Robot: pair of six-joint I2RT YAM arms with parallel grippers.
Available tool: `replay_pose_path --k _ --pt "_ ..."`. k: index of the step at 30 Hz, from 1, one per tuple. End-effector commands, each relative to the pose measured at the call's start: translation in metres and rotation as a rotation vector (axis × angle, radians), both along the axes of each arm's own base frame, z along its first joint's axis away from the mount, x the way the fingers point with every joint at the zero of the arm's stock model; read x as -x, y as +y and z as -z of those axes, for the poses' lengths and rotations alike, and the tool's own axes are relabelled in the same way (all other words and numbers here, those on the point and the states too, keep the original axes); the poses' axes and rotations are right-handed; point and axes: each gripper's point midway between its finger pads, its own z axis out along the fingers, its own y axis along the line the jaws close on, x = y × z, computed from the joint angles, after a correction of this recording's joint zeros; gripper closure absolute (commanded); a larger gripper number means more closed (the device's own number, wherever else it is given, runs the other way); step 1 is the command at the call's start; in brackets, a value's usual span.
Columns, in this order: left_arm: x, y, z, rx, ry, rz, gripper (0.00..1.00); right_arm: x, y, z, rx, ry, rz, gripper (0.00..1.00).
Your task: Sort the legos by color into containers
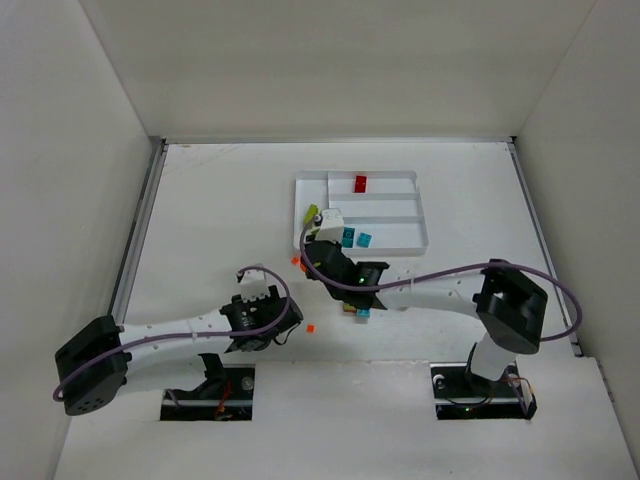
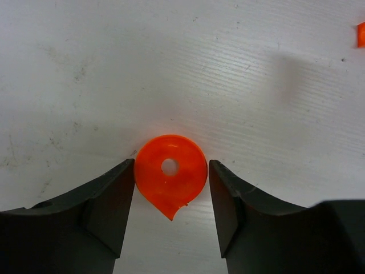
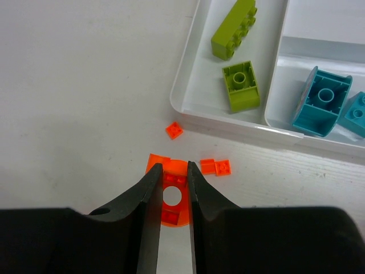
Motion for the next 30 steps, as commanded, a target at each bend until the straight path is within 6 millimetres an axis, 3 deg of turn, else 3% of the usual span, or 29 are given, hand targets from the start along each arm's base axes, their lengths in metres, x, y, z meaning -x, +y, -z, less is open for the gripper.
replay_pose_path --k 1,4,7,12,18,24,30 --pt "-0.008 -0.002 -0.007 0.003 -0.035 -0.006 0.53 -0.001 0.002 -0.029 -0.069 -0.044 -0.005 0.77" --pt "-0.01 -0.003 -0.007 0.008 -0.04 -0.003 0.62 -0.017 -0.011 -0.032 -0.072 -0.049 0.02 0.77" --pt "-0.015 -0.016 -0.022 0.044 -0.08 0.036 0.67 -0.048 -0.033 -0.033 -0.077 -0.048 0.063 0.77" --pt "-0.028 -0.031 -0.072 0.102 -0.196 0.096 0.69 -0.109 -0.085 -0.029 -0.081 -0.039 0.166 0.77" --pt "-0.05 -0.045 -0.134 0.169 -0.317 0.133 0.69 -0.173 -0.132 -0.003 -0.024 -0.008 0.271 0.76" --pt "-0.099 -0.082 -0.179 0.211 -0.41 0.195 0.68 -0.216 -0.173 0.015 0.003 0.022 0.359 0.76" --pt "-0.165 -0.13 -0.186 0.311 -0.413 0.227 0.68 -0.236 -0.191 0.018 0.019 0.024 0.386 0.75"
